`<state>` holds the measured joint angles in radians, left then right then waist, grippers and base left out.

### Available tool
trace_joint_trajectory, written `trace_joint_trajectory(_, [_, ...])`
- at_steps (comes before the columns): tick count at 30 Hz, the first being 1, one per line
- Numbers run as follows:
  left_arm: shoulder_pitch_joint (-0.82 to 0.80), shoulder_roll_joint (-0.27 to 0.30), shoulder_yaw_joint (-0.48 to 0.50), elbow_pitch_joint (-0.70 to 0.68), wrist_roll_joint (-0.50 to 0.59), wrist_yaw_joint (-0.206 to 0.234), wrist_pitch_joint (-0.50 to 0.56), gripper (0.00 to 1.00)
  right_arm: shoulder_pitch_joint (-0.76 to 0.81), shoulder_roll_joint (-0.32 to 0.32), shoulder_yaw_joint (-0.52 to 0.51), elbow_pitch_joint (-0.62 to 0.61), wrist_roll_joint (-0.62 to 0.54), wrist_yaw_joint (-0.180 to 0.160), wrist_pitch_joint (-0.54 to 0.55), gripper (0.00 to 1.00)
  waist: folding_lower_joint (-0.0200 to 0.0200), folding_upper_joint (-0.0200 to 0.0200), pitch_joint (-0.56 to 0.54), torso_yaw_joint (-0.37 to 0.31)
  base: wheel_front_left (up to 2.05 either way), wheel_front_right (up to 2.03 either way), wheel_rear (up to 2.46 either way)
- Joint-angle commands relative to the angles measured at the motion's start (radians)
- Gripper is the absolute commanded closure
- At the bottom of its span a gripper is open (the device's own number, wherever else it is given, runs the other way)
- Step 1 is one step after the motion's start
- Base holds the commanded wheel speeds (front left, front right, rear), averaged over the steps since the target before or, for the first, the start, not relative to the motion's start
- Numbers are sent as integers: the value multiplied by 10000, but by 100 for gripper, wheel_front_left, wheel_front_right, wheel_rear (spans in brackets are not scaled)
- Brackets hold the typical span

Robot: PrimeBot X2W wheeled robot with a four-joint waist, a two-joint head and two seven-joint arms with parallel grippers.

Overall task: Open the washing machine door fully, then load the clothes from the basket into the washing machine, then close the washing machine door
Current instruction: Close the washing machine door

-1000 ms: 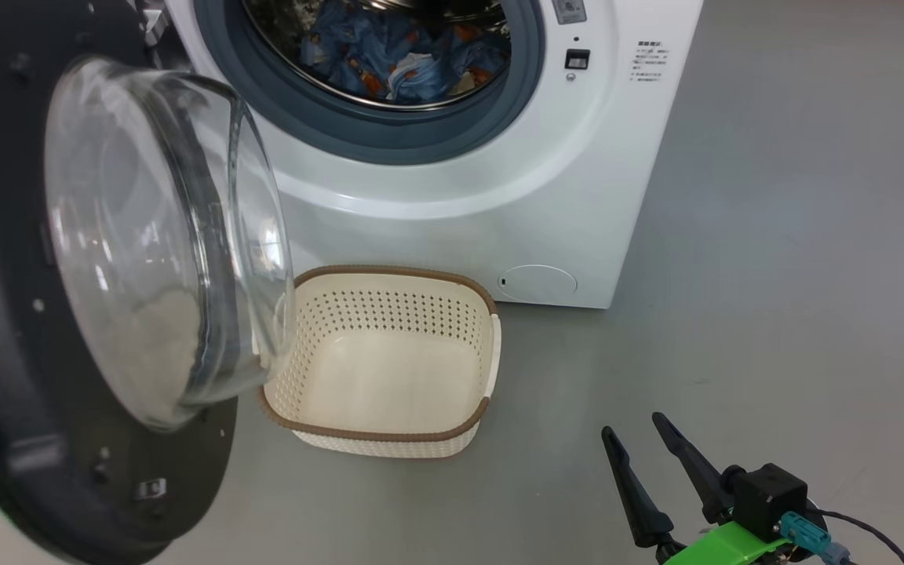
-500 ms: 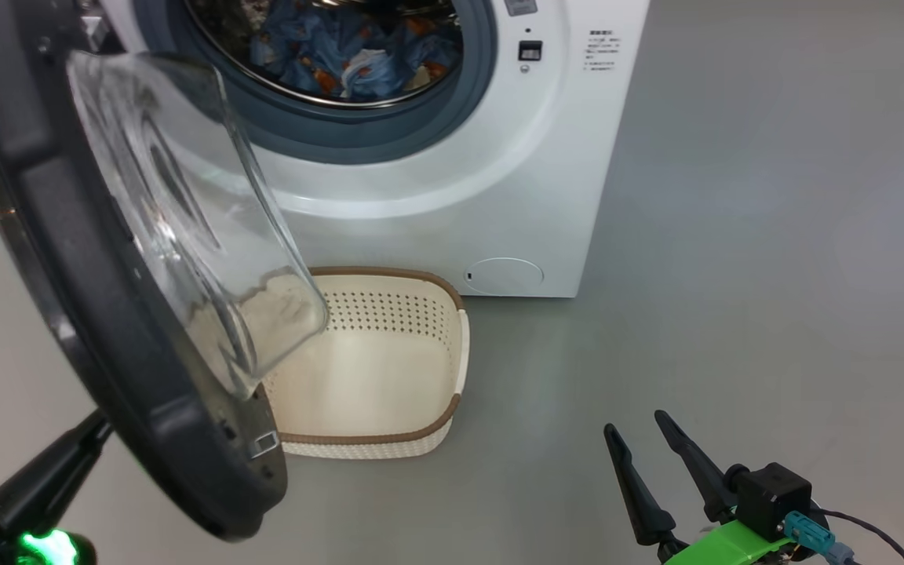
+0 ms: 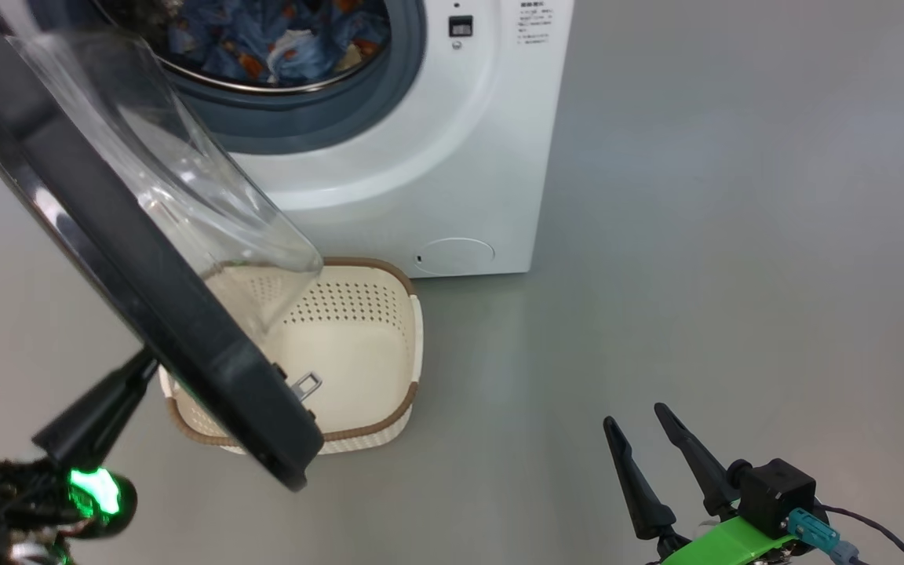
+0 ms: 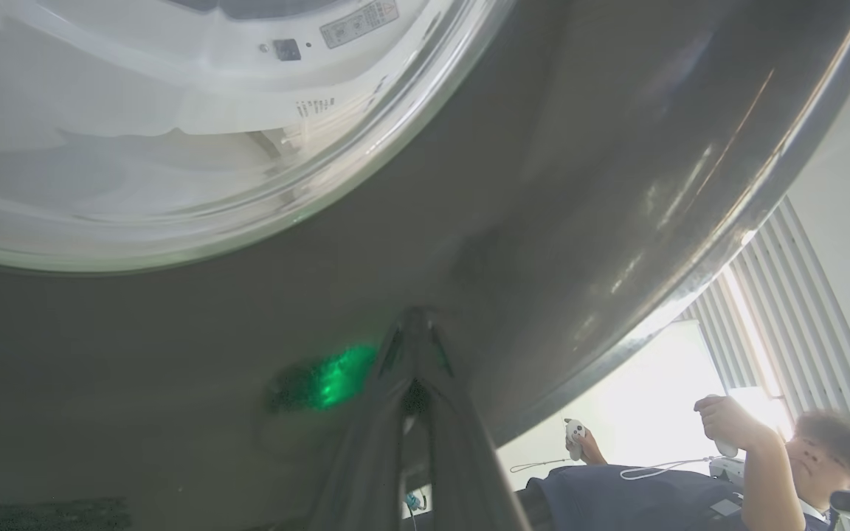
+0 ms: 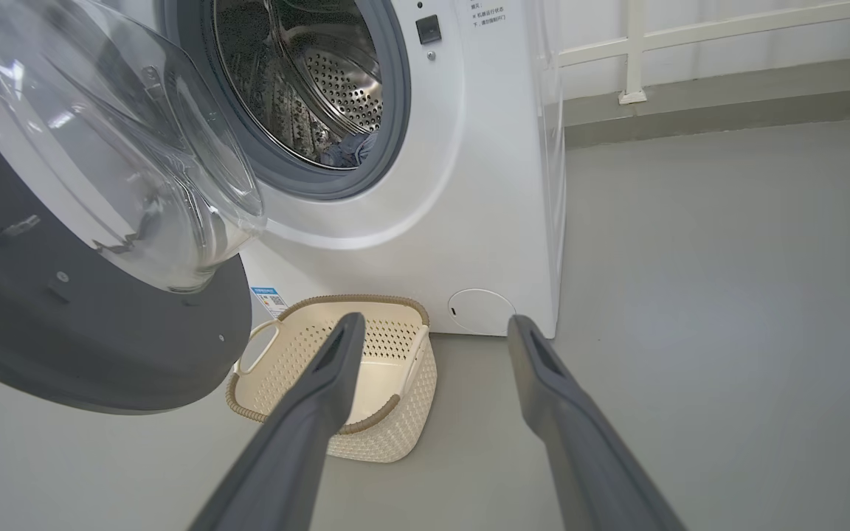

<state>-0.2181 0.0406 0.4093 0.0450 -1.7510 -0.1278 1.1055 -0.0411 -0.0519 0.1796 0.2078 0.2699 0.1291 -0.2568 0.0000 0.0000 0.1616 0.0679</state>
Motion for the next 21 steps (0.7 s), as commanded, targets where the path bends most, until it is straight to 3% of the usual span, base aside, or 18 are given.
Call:
trace_joint_trajectory(1, [-702, 143, 154, -208, 300, -29, -292, 100, -108, 17, 272, -306, 124, 16, -49, 0, 0, 0, 355, -371, 0, 0, 0])
trace_joint_trajectory(21, [-2720, 102, 60, 96, 512, -29, -1040, 100, -94, 17, 464, -1039, 419, 16, -49, 0, 0, 0, 1715, -2211, 0, 0, 0])
